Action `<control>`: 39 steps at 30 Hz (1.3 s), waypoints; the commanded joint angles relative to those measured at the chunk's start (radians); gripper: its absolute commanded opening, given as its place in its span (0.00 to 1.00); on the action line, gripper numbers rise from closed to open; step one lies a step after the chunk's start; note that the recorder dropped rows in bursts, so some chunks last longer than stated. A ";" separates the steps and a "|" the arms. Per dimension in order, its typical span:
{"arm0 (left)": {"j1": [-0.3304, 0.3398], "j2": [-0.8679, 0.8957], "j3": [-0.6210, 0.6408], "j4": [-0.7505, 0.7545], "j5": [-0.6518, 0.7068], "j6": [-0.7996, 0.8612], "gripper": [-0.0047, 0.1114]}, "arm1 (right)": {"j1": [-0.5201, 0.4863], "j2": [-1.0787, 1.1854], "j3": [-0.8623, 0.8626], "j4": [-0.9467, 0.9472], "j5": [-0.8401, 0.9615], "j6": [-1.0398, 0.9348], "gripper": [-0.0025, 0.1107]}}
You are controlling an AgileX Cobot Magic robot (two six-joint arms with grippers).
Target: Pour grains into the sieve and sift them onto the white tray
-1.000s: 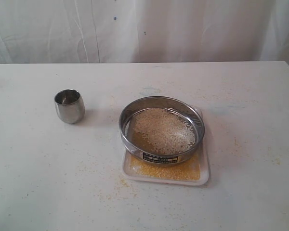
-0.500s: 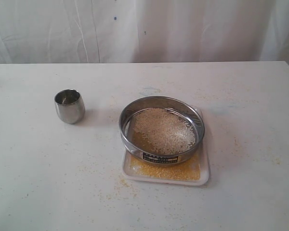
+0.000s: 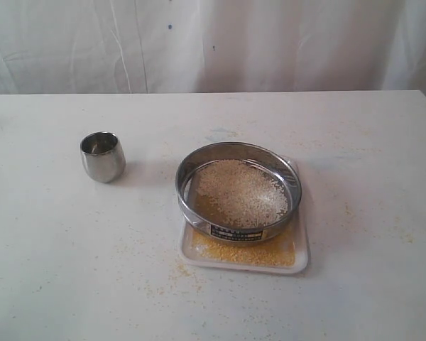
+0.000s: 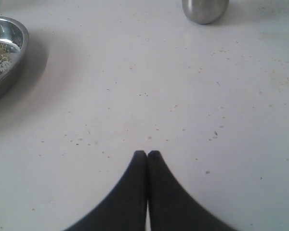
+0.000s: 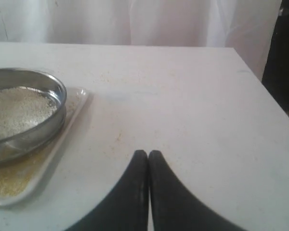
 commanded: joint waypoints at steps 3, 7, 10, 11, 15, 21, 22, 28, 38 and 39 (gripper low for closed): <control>-0.004 -0.004 0.003 -0.004 0.024 0.002 0.04 | -0.006 -0.051 0.002 0.003 -0.029 0.003 0.02; -0.004 -0.004 0.003 -0.004 0.024 0.002 0.04 | -0.006 -0.051 0.002 0.175 -0.010 0.003 0.02; -0.004 -0.004 0.003 -0.004 0.024 0.002 0.04 | -0.006 -0.051 0.002 0.318 -0.010 0.003 0.02; -0.004 -0.004 0.003 -0.004 0.024 0.002 0.04 | -0.006 -0.051 0.002 0.275 -0.007 0.003 0.02; -0.004 -0.004 0.003 -0.004 0.024 0.002 0.04 | -0.006 -0.051 0.002 0.165 0.068 0.003 0.02; -0.004 -0.004 0.003 -0.004 0.024 0.002 0.04 | -0.006 -0.051 0.002 0.165 0.077 0.003 0.02; -0.004 -0.004 0.003 -0.004 0.024 0.002 0.04 | -0.006 -0.051 0.002 0.165 0.079 0.003 0.02; -0.004 -0.004 0.003 -0.004 0.024 0.002 0.04 | -0.006 -0.051 0.002 0.165 0.079 0.003 0.02; -0.004 -0.004 0.003 -0.004 0.024 0.002 0.04 | -0.014 -0.051 0.002 0.165 0.074 0.003 0.02; -0.004 -0.004 0.003 -0.004 0.024 0.002 0.04 | -0.020 -0.051 0.002 0.163 0.072 -0.001 0.02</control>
